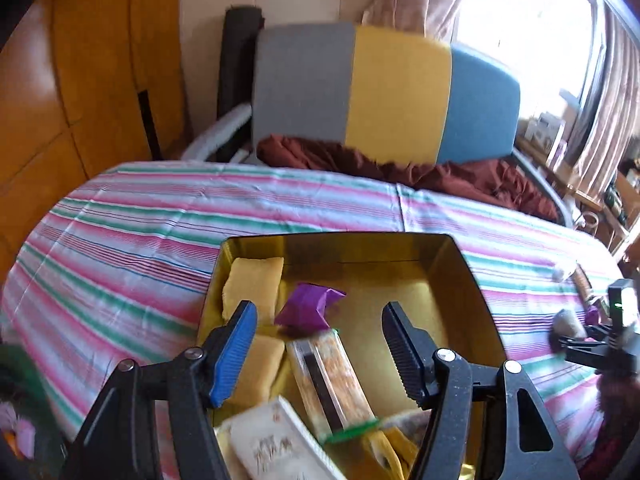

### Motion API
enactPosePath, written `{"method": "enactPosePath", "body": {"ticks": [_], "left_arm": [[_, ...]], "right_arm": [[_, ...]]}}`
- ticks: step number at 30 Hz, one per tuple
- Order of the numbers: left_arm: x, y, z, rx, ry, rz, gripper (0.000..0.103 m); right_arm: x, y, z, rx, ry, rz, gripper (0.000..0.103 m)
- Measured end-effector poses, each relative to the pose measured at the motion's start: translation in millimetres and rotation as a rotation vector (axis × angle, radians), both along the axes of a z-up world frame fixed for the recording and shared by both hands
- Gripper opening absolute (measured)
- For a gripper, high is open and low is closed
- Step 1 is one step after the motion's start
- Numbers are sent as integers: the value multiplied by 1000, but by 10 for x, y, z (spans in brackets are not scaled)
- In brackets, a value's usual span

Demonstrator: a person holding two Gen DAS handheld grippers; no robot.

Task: Organize objects
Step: 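Drop the purple packet into the tray with the left tool while the right tool lifts the sock, then lower the white sock into the gold tray and open the right tool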

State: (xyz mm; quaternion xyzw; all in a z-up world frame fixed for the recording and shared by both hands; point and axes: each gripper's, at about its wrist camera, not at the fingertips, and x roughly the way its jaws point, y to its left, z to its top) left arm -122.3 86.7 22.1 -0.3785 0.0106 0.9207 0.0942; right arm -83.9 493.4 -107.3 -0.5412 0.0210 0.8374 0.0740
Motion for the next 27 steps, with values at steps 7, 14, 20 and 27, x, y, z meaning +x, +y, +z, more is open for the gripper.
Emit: {"method": "enactPosePath", "body": {"ticks": [7,14,20,27], "left_arm": [[441,-60,136,-43,88,4,78],[589,-123,129,-48,99,7,78],[631,-189,79,-46,91,11,78],[662,-305,-25,-13,65,23,78]], "right_arm": [[1,-48,7,19,0,2,62],[-43,-65,47,-3,-41,-47,55],[-95,-338,298,-58,4,-41,55],[-258,-1129,928,-158,134,121,55]]}}
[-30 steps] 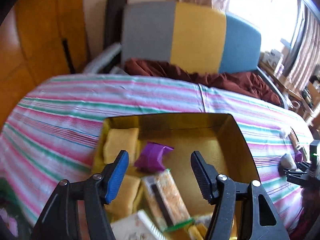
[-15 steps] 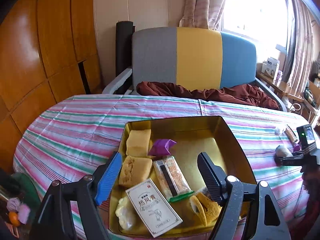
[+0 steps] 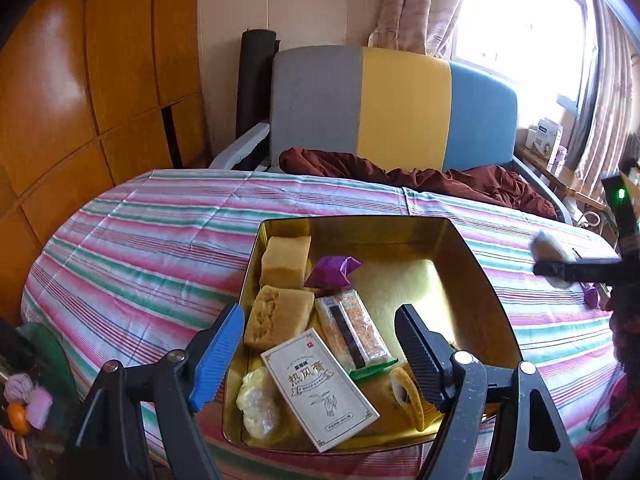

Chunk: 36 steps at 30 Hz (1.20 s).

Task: Organize objects
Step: 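Lower the white sock into the gold tray and open the right tool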

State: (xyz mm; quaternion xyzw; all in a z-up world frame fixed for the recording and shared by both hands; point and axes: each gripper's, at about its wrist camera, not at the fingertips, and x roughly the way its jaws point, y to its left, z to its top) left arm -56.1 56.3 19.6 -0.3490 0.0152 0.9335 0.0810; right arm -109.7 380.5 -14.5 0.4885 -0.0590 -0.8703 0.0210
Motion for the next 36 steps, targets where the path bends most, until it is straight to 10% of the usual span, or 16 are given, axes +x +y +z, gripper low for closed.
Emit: {"method": "enactPosePath", "body": {"ticks": [16,23,36], "left_arm": [[65,-722,-194,80,-43,142,78],[44,-804,-265,91,-60,156,78],[119,-545,-162,53,-39,92,79]], "right_arm": [[-594,-1686,-451,6,-108,245,55],[-649,-1798,-762,-84,-178,276,57],[-323,-1430,-265,-142,-17,185,57]]}}
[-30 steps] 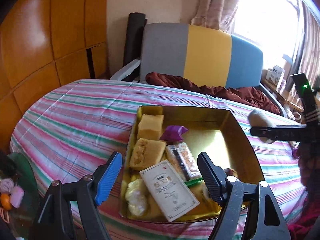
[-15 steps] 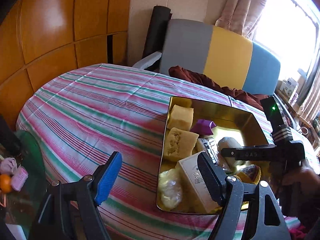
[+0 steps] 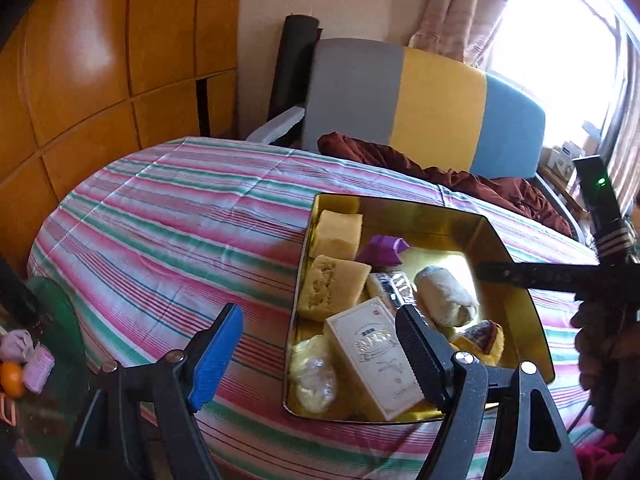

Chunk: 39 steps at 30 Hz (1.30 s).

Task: Organize objects
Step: 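Lower the white sock into the gold tray and open the right tool, then grasp the clear plastic bag with the left tool while the right tool returns to the green box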

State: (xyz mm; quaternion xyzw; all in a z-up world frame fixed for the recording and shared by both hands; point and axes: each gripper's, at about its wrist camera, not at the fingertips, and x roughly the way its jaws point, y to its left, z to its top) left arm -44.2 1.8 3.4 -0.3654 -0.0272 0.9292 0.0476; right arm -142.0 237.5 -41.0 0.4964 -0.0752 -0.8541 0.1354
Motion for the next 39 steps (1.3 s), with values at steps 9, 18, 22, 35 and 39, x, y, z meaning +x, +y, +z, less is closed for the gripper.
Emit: {"method": "enactPosePath", "body": {"ticks": [9,18,22,35,39], "left_arm": [[98,304,64,-30,5,-68,80],[143,646,114,-66,13,-149,80],[129,809,143,-79,17,-189,80],[5,1551,243,-93,16,-356,80],[-63,1877,302,-82,6,-419,80]], "right_arm": [[333,564,245,-14,51,-91,57],[585,1387,251,33,48,-239,57],[693,1863,258,48,42,-340,57],[1204,3661,317,12,82,-840,57],[1485,4160,199,-12,101,-1024,57]]}}
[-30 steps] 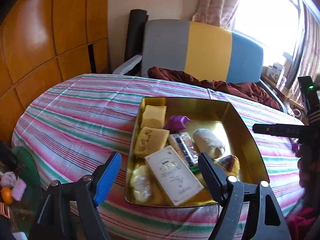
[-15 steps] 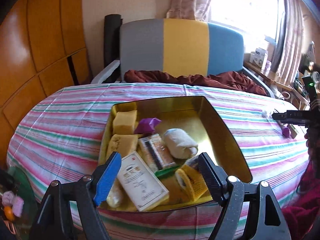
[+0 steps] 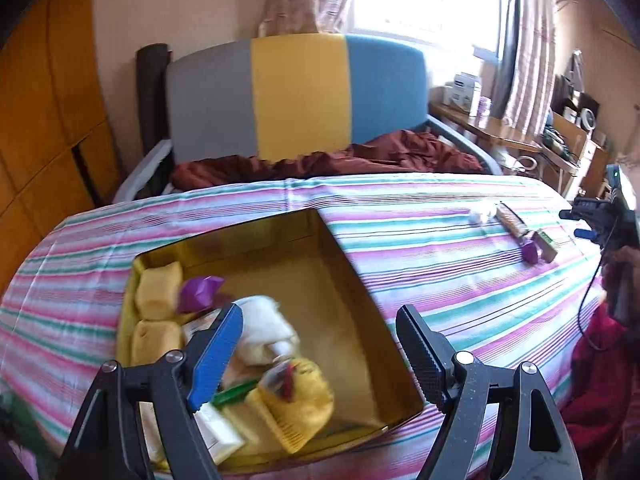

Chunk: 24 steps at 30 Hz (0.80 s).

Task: Organize objects
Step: 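Grasp the clear plastic bag with the left tool while the right tool returns to the green box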

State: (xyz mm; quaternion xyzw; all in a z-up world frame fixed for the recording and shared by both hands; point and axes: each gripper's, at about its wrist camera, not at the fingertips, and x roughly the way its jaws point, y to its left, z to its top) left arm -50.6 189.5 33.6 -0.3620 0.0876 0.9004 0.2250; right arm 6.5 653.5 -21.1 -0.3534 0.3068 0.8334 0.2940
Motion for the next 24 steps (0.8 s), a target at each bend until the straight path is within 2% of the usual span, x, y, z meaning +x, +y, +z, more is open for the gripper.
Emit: {"method": "enactPosePath", "body": {"ticks": [4,7,16,24], "left_arm": [[-94,403,29,-7,-14,-70,80],[-170,777,10,-26,-21,-128,80],[-405,1774,-174,-56,-91,-262,80],[-665,2439,-505,-115,-140,-334,76]], "right_arm": [[307,296,-191,-93,54,-160,57],[434,393,-214,-145,110,-224,57],[352,331,-270,-193,113,-148,57],[419,397,-325,-271,160,-157,57]]}}
